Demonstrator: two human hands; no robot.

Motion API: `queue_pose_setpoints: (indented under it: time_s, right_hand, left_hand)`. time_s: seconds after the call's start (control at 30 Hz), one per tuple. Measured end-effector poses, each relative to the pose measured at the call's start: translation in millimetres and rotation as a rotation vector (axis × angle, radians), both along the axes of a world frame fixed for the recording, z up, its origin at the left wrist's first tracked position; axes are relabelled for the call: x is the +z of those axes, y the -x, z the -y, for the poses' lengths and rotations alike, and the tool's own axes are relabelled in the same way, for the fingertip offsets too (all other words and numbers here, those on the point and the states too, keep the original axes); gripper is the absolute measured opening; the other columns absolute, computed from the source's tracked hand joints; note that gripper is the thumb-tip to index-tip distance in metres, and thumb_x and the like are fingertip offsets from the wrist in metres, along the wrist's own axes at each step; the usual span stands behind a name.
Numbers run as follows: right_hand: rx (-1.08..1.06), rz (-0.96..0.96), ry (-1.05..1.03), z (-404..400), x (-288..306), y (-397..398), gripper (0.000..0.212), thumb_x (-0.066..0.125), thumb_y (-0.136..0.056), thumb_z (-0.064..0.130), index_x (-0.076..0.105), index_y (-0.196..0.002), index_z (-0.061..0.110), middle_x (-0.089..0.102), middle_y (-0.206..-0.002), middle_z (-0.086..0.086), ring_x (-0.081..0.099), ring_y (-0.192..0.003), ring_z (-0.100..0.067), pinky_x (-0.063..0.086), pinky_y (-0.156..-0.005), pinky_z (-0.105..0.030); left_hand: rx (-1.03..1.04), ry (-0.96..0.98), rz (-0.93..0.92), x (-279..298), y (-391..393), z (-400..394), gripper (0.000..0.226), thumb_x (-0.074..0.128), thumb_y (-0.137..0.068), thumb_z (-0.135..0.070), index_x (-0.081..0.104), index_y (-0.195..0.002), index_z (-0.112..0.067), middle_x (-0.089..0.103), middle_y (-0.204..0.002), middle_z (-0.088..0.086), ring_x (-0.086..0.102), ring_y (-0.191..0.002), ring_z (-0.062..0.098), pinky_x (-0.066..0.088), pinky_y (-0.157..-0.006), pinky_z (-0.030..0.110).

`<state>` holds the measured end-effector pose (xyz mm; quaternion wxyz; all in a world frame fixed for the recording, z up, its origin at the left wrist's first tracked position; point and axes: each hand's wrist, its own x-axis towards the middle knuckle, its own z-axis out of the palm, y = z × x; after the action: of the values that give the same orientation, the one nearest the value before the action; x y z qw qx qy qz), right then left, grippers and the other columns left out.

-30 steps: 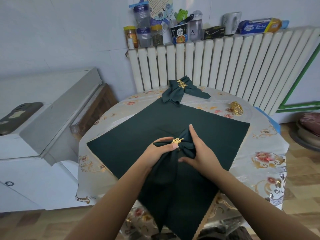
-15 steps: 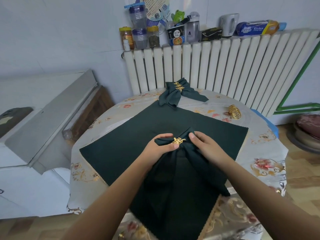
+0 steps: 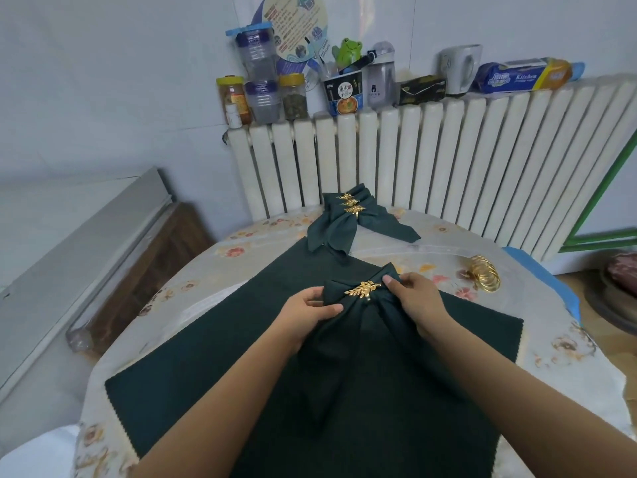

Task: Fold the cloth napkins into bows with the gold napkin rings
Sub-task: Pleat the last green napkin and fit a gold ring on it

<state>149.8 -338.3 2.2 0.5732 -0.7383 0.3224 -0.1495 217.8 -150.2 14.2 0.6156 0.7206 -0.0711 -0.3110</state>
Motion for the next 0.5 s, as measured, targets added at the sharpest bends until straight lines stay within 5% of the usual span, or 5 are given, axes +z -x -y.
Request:
queue_pose_setpoints:
  time_s: [0.17,0.3,0.4,0.5]
  right_hand:
    - [-0.080,0.012,0.046,25.0,-7.0,-42.7,0.026,0.065,-0.085,0.039,0.066,-0.086,0.013,0.068,-0.088,-0.004,0.062,-0.083,-0.020,0.051,-0.079,-0.037]
    - [-0.085,0.021,0.167,47.0,-4.6,-80.9,0.026,0.057,-0.092,0.034,0.069,-0.094,0.012,0.066,-0.089,-0.003,0.061,-0.089,-0.022,0.045,-0.082,-0.034]
    - [-0.099,0.018,0.213,66.9,-5.1,-112.1,0.031,0.047,-0.097,0.027,0.064,-0.111,0.006,0.066,-0.106,-0.011,0.058,-0.104,-0.028,0.041,-0.088,-0.033]
    - [-0.125,0.014,0.214,78.7,-5.3,-135.7,0.037,0.046,-0.098,0.024,0.053,-0.127,0.003,0.059,-0.126,-0.013,0.052,-0.118,-0.029,0.039,-0.097,-0.034]
  left_hand:
    - [0.039,-0.124,0.229,-3.5,-41.2,38.5,0.051,0.080,-0.070,-0.006,0.060,-0.114,-0.020,0.067,-0.097,0.002,0.064,-0.091,0.016,0.054,-0.082,0.034]
    - [0.070,-0.183,0.343,-9.8,-74.5,71.9,0.042,0.081,-0.070,-0.013,0.058,-0.103,-0.023,0.064,-0.095,-0.004,0.061,-0.090,0.013,0.050,-0.076,0.026]
    - [0.130,-0.142,0.357,-8.5,-101.2,96.2,0.025,0.068,-0.085,-0.022,0.061,-0.110,-0.022,0.061,-0.105,-0.011,0.057,-0.098,0.010,0.044,-0.082,0.022]
    - [0.216,-0.177,0.412,-8.3,-123.8,115.6,0.032,0.059,-0.093,-0.020,0.059,-0.124,-0.015,0.059,-0.115,-0.006,0.048,-0.097,0.007,0.037,-0.087,0.022]
